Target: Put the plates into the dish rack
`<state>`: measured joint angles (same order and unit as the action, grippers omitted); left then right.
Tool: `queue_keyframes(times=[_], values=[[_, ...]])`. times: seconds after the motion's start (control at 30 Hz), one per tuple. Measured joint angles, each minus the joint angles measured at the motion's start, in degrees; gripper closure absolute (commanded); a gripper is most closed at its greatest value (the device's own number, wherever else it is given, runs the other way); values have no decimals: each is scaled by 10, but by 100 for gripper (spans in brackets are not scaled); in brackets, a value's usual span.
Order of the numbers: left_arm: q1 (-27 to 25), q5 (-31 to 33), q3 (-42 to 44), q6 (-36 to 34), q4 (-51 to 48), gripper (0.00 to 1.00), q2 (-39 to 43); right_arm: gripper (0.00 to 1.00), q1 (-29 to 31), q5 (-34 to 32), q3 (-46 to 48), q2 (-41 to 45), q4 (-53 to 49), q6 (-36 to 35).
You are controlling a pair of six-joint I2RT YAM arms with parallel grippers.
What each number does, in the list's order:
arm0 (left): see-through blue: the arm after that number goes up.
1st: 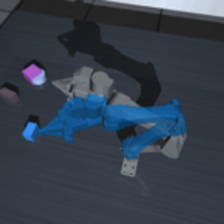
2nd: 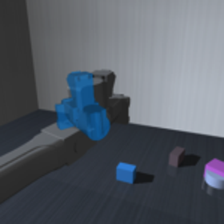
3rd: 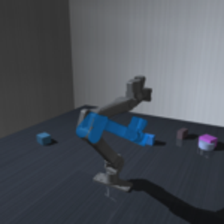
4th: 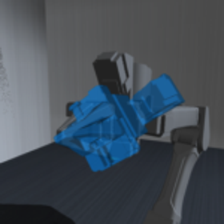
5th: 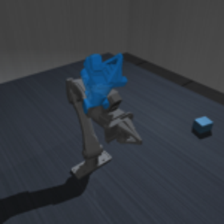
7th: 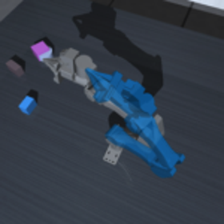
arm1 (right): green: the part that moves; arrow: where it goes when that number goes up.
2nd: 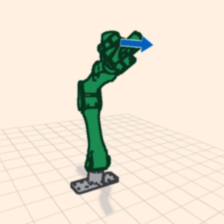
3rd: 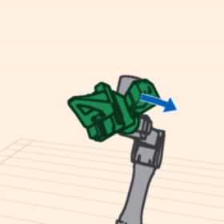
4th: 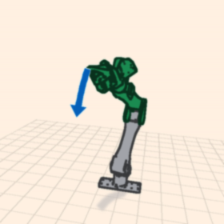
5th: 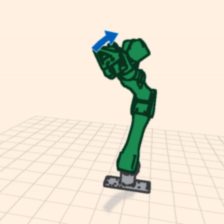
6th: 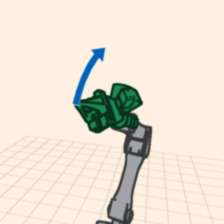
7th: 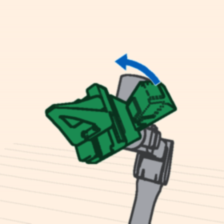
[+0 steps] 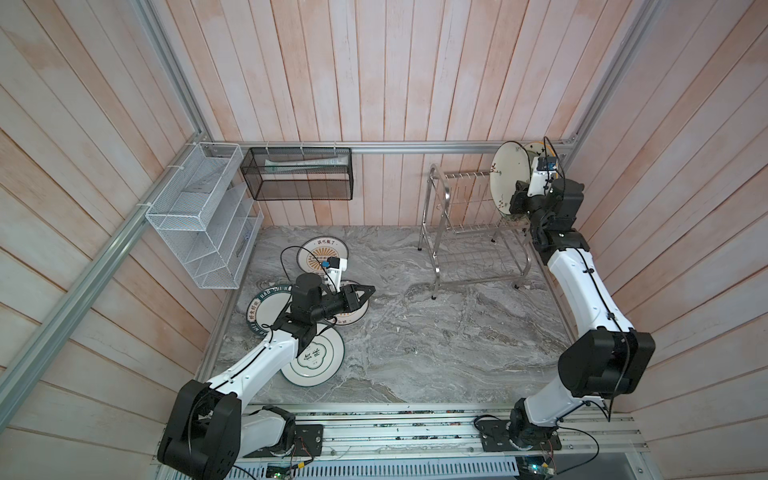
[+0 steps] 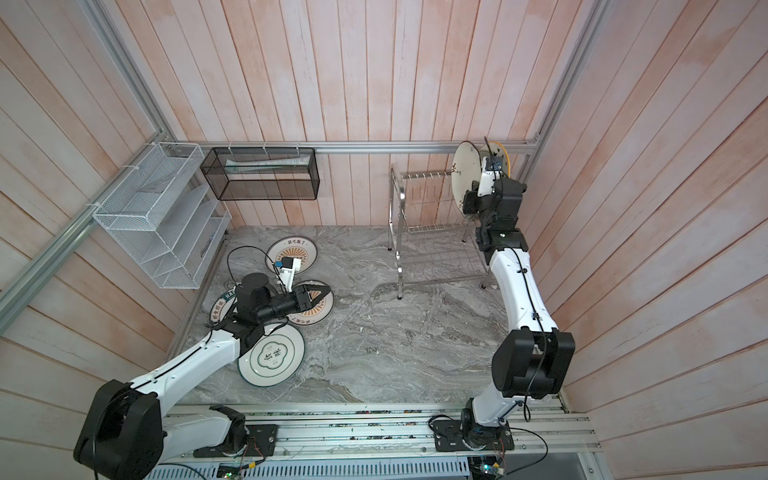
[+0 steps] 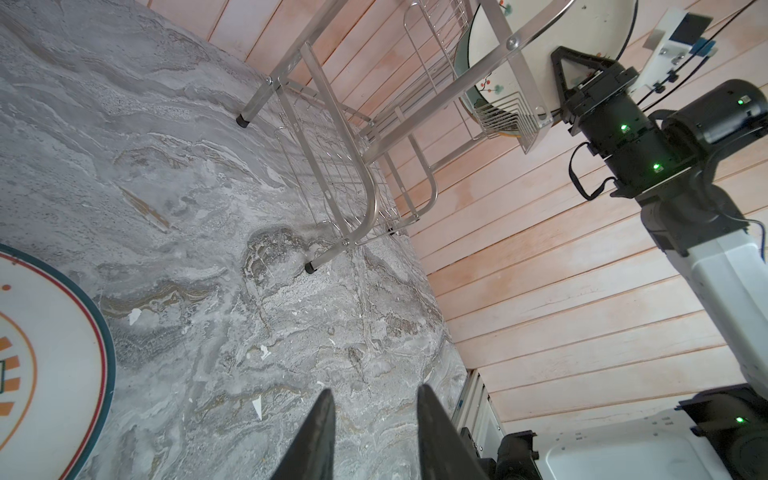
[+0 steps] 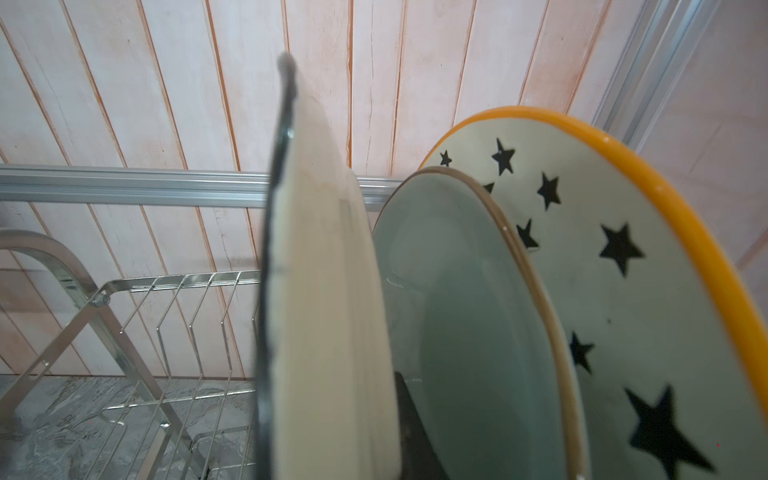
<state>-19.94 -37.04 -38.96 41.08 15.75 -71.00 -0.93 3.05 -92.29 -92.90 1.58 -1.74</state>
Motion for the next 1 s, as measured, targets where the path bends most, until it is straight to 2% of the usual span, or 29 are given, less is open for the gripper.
queue_keyframes(times=[0.6, 1.0], values=[[0, 0, 0, 0, 0, 65, 0, 100, 1, -1, 0, 0, 0, -12], [0, 0, 0, 0, 0, 65, 0, 100, 23, -33, 15, 0, 2, -44]])
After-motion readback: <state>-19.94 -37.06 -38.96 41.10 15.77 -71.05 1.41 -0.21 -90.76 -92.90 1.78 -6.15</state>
